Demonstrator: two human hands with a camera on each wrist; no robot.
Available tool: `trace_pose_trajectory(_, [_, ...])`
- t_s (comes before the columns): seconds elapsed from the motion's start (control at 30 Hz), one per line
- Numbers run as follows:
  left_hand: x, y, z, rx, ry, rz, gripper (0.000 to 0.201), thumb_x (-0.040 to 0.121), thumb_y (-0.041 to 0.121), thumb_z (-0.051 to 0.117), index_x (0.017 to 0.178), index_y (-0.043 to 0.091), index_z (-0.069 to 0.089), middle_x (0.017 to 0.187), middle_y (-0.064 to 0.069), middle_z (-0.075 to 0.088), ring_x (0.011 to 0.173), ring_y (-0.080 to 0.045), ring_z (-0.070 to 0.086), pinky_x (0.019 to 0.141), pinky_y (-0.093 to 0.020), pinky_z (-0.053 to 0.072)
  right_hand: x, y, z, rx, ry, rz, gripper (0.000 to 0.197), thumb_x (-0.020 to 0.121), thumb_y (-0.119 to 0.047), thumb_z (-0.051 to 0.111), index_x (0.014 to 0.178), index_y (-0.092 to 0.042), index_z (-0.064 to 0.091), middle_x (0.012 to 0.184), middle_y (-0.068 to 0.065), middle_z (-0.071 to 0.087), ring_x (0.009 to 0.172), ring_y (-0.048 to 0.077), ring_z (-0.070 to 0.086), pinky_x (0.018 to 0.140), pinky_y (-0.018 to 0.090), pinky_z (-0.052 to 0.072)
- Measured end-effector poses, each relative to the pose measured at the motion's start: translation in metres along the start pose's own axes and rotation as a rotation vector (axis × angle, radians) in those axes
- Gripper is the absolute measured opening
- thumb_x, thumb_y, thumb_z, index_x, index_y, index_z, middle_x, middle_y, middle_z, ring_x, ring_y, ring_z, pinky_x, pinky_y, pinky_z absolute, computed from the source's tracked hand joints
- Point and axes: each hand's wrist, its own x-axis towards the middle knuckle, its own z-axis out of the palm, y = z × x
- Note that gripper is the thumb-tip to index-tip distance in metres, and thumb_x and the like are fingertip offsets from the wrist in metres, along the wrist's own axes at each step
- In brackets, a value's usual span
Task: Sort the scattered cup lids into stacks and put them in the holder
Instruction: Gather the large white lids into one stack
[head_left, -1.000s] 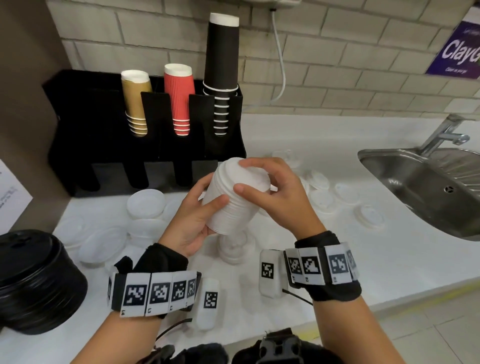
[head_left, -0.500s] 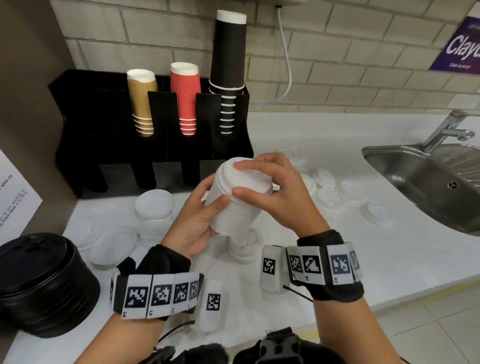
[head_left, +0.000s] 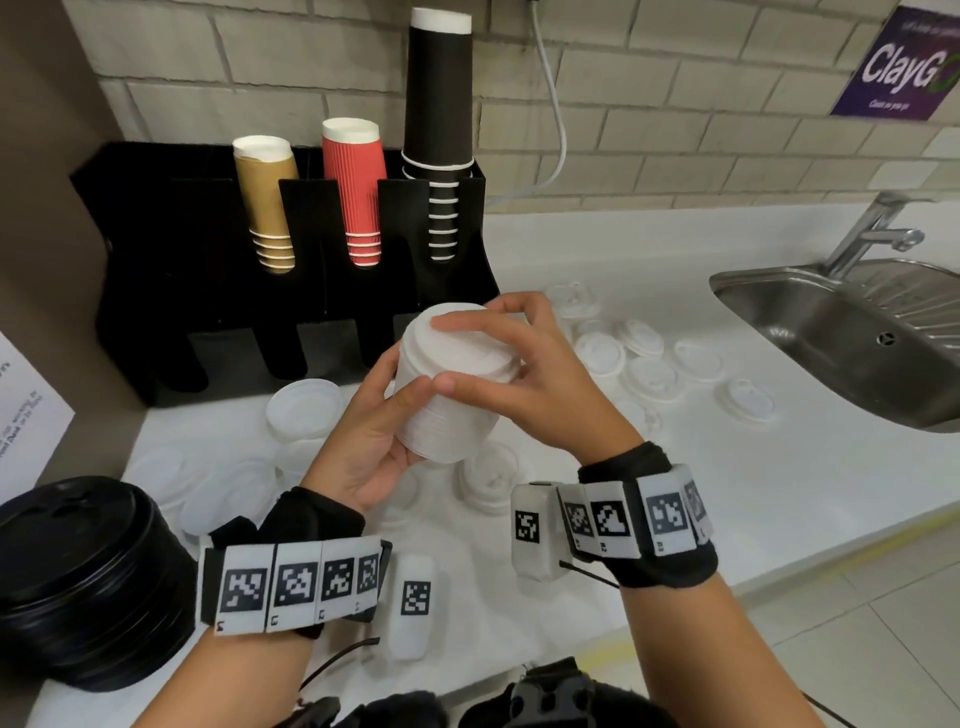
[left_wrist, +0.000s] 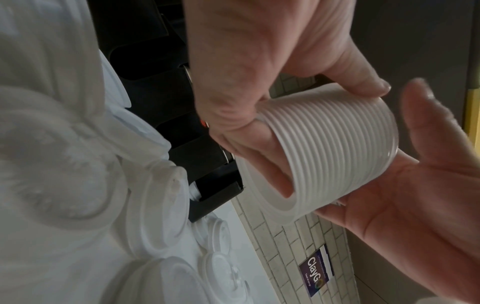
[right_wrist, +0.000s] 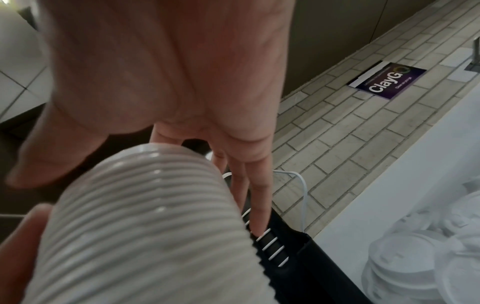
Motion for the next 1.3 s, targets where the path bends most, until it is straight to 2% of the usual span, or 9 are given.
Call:
trace_pose_trajectory(0.13, [0.008, 0.006, 0.000, -0.041, 0.019, 0.053, 0.110, 0.037, 0.054, 0.095, 0.135, 0.030, 0.051, 0.133, 0.001, 0.063, 0.123, -0.021, 0.059, 0.096, -0.045, 0.053, 0.014, 0.005, -0.039, 0.044, -0.020, 0.016, 0.033, 0.089, -0.045, 0.054, 0.121, -0.049, 0.051, 0.118, -0.011, 0.042, 0.121, 0.010, 0.045, 0.104, 0.024, 0.040])
trace_pose_trajectory(0.27, [0.014, 0.011, -0.004, -0.084, 0.049, 0.092, 0.102, 0.032, 0.054, 0.097, 0.124, 0.034, 0.057, 0.129, 0.005, 0.065, 0.124, -0.018, 0.059, 0.098, -0.043, 0.051, 0.042, 0.053, -0.097, -0.184, 0.107, 0.257, 0.026, 0.101, -0.026, 0.043, 0.121, -0.028, 0.059, 0.119, -0.008, 0.058, 0.107, 0.011, 0.052, 0.092, 0.028, 0.044])
trace_pose_trajectory(0.33, [0.015, 0.012, -0.004, -0.087, 0.063, 0.094, 0.103, 0.032, 0.054, 0.097, 0.125, 0.034, 0.057, 0.132, 0.004, 0.063, 0.123, -0.019, 0.059, 0.096, -0.044, 0.052, 0.056, 0.086, -0.112, -0.484, -0.090, 0.437, 0.030, 0.099, -0.014, 0.042, 0.122, -0.021, 0.060, 0.129, 0.005, 0.057, 0.105, 0.017, 0.052, 0.084, 0.022, 0.041])
trace_pose_trajectory(0.4, [0.016, 0.011, -0.004, -0.093, 0.073, 0.097, 0.102, 0.033, 0.053, 0.097, 0.125, 0.033, 0.057, 0.129, 0.004, 0.065, 0.121, -0.018, 0.061, 0.089, -0.042, 0.058, 0.064, 0.112, -0.110, -0.691, -0.337, 0.554, 0.037, 0.097, -0.011, 0.039, 0.129, -0.021, 0.056, 0.140, 0.008, 0.049, 0.123, 0.023, 0.048, 0.096, 0.026, 0.037])
trace_pose_trajectory(0.53, [0.017, 0.010, -0.004, -0.086, 0.093, 0.109, 0.103, 0.037, 0.052, 0.097, 0.129, 0.033, 0.056, 0.131, 0.004, 0.064, 0.121, -0.018, 0.061, 0.084, -0.038, 0.059, 0.069, 0.138, -0.086, -0.851, -0.553, 0.550, 0.042, 0.097, -0.012, 0.039, 0.138, -0.020, 0.048, 0.143, 0.010, 0.039, 0.129, 0.028, 0.043, 0.107, 0.035, 0.035])
trace_pose_trajectory(0.67, [0.019, 0.009, -0.004, -0.077, 0.123, 0.114, 0.110, 0.035, 0.053, 0.097, 0.133, 0.033, 0.053, 0.133, 0.004, 0.063, 0.123, -0.018, 0.060, 0.092, -0.040, 0.056, 0.075, 0.138, -0.087, -0.694, -0.518, 0.448, 0.032, 0.090, -0.005, 0.050, 0.114, -0.024, 0.057, 0.121, 0.004, 0.039, 0.113, 0.024, 0.048, 0.093, 0.029, 0.040])
trace_pose_trajectory(0.87, [0.019, 0.007, 0.001, -0.060, 0.132, 0.116, 0.112, 0.035, 0.055, 0.096, 0.136, 0.032, 0.052, 0.134, 0.004, 0.062, 0.122, -0.018, 0.060, 0.085, -0.038, 0.059, 0.067, 0.139, -0.081, -0.782, -0.688, 0.428, 0.077, 0.071, -0.022, 0.082, 0.135, -0.026, 0.039, 0.131, 0.001, 0.039, 0.117, 0.025, 0.047, 0.097, 0.039, 0.044])
trace_pose_trajectory(1.1, [0.021, 0.004, 0.006, -0.073, 0.126, 0.109, 0.110, 0.036, 0.054, 0.096, 0.135, 0.034, 0.053, 0.130, 0.006, 0.065, 0.118, -0.015, 0.063, 0.076, -0.032, 0.059, 0.064, 0.145, -0.082, -0.795, -0.629, 0.405, 0.074, 0.076, -0.028, 0.077, 0.138, -0.030, 0.036, 0.127, 0.005, 0.046, 0.114, 0.026, 0.050, 0.094, 0.037, 0.044])
trace_pose_trajectory(1.3, [0.021, -0.001, 0.012, -0.077, 0.129, 0.095, 0.111, 0.036, 0.053, 0.096, 0.136, 0.032, 0.052, 0.130, 0.004, 0.065, 0.116, -0.016, 0.064, 0.074, -0.032, 0.059, 0.064, 0.113, -0.114, -0.340, -0.204, 0.320, 0.053, 0.077, -0.023, 0.077, 0.123, -0.029, 0.051, 0.107, -0.004, 0.053, 0.094, 0.015, 0.052, 0.073, 0.018, 0.041])
